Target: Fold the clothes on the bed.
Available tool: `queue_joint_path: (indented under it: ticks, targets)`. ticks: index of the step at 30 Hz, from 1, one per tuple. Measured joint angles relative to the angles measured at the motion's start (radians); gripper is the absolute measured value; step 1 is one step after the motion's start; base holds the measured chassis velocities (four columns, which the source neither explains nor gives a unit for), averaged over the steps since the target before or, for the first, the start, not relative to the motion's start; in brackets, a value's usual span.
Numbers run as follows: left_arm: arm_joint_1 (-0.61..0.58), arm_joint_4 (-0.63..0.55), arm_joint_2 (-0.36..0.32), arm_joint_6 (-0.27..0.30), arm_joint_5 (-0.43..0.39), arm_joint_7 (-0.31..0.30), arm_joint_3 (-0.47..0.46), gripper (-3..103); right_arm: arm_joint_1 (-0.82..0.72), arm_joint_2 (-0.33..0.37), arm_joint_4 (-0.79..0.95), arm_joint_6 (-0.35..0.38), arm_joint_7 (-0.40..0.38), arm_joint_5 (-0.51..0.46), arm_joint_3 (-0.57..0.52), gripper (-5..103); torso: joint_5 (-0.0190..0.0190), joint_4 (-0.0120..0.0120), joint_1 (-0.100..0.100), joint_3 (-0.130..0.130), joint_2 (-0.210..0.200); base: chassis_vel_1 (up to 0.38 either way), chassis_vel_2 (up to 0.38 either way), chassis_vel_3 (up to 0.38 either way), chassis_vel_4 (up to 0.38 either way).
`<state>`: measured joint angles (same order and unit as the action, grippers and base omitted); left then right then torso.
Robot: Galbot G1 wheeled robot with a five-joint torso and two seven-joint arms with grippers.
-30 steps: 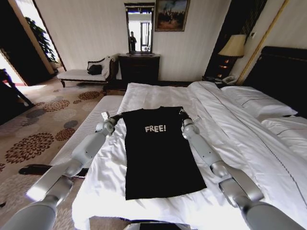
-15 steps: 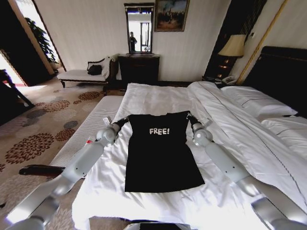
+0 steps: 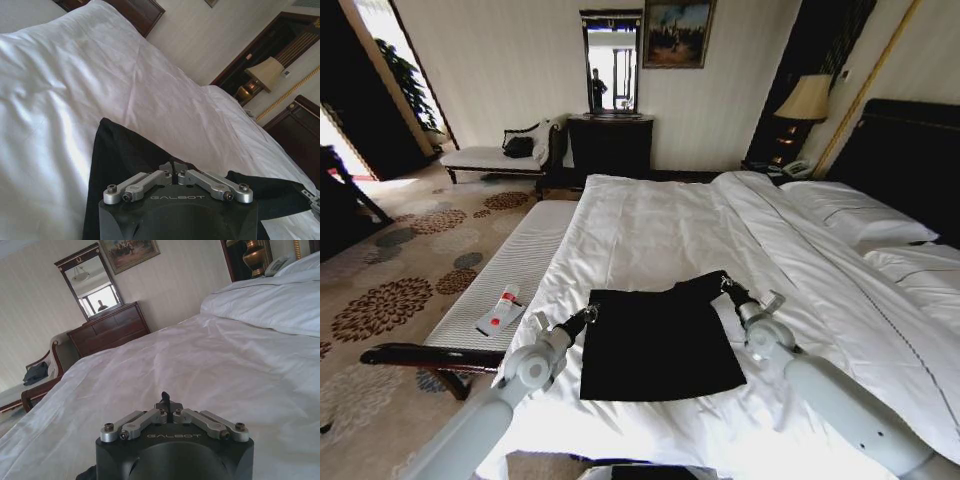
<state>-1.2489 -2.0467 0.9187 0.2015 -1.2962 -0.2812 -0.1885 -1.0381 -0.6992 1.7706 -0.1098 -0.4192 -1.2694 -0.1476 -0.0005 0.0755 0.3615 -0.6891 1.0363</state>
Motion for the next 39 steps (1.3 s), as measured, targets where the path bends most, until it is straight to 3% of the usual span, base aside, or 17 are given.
queue_joint_path:
  ticks: [8, 18, 24, 29, 39]
  targets:
    - [-0.159, -0.025, 0.026, 0.005, 0.06, -0.01, -0.099, 0, -0.171, -0.003, 0.073, 0.022, -0.073, 0.04, -0.096, 0, -0.0001, 0.0, 0.0, 0.0, 0.0, 0.0, 0.0, 0.0, 0.0]
    - [-0.15, 0.007, 0.052, 0.013, 0.072, -0.025, -0.126, 0, -0.361, -0.08, 0.107, -0.01, -0.097, 0.116, -0.208, 0, 0.0001, 0.0003, 0.0, 0.0, 0.0, 0.0, 0.0, 0.0, 0.0]
    - [-0.192, -0.047, 0.086, 0.028, 0.078, -0.025, -0.121, 0, -0.439, -0.109, 0.119, -0.034, -0.087, 0.122, -0.283, 0, 0.0, 0.0001, 0.0, 0.0, 0.0, 0.0, 0.0, 0.0, 0.0]
    - [-0.226, -0.069, 0.11, 0.033, 0.138, -0.029, -0.114, 0, -0.459, -0.139, 0.115, -0.045, -0.075, 0.154, -0.279, 0, -0.0002, 0.0001, 0.0, 0.0, 0.0, 0.0, 0.0, 0.0, 0.0]
    - [-0.28, -0.135, 0.122, 0.07, 0.146, -0.05, -0.152, 0, -0.449, -0.176, 0.111, -0.054, -0.07, 0.191, -0.235, 0, -0.0001, 0.0001, 0.0, 0.0, 0.0, 0.0, 0.0, 0.0, 0.0]
